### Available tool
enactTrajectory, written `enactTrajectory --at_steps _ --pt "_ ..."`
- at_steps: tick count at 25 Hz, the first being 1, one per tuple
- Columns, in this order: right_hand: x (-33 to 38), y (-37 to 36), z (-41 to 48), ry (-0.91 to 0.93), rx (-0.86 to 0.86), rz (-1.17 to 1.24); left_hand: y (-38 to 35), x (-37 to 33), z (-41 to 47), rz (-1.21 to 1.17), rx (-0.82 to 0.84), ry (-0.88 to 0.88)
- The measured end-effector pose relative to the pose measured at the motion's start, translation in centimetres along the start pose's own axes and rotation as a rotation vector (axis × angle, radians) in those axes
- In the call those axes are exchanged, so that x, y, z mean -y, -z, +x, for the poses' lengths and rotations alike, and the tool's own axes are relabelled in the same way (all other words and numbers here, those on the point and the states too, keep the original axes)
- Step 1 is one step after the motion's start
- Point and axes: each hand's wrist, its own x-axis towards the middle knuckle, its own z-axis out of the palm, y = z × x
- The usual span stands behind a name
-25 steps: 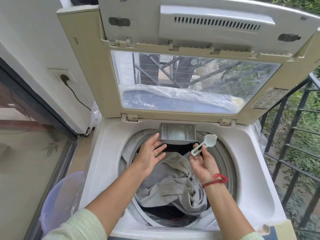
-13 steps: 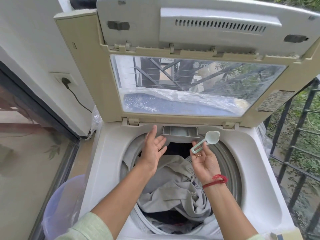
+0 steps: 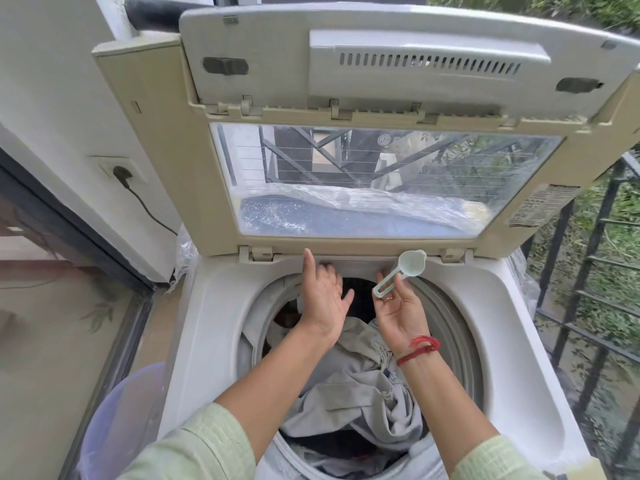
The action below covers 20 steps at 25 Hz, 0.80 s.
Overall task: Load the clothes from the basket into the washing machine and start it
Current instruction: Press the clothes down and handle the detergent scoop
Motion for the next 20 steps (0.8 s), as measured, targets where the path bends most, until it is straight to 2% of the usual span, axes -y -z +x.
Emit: enactTrajectory --at_steps 3,5,9,11,13,16,20 --pt "0.3 0.3 -0.5 -0.035 0.072 -0.048 -0.1 -0.8 -0.2 -0.078 -0.008 0.031" --pt "0.9 0.1 -1.2 -0.049 0.039 -0.123 0.6 -2.3 -0.8 -0.023 -0.049 0.081" --pt "1.3 -0.2 -6.3 -0.081 -0.002 -0.335 2.8 -4.5 -5.9 0.556 -0.080 0.054" --pt "0.5 0.2 -10.3 -0.156 0.042 -0.476 4.3 -4.1 -10.5 0.687 -0.017 -0.061" --pt "-0.5 0.7 -14.2 -0.180 0.071 -0.689 6.5 -3.7 -14.9 0.760 -0.034 -0.233" --pt "-1.9 0.5 -18.7 -0.045 0.115 -0.929 11.1 -3.0 -20.1 0.723 -0.220 -0.448" --pt "-3.9 -0.7 -24.2 -0.020 0.391 -1.148 17.4 -0.7 -27.3 0.623 -0.498 -0.559"
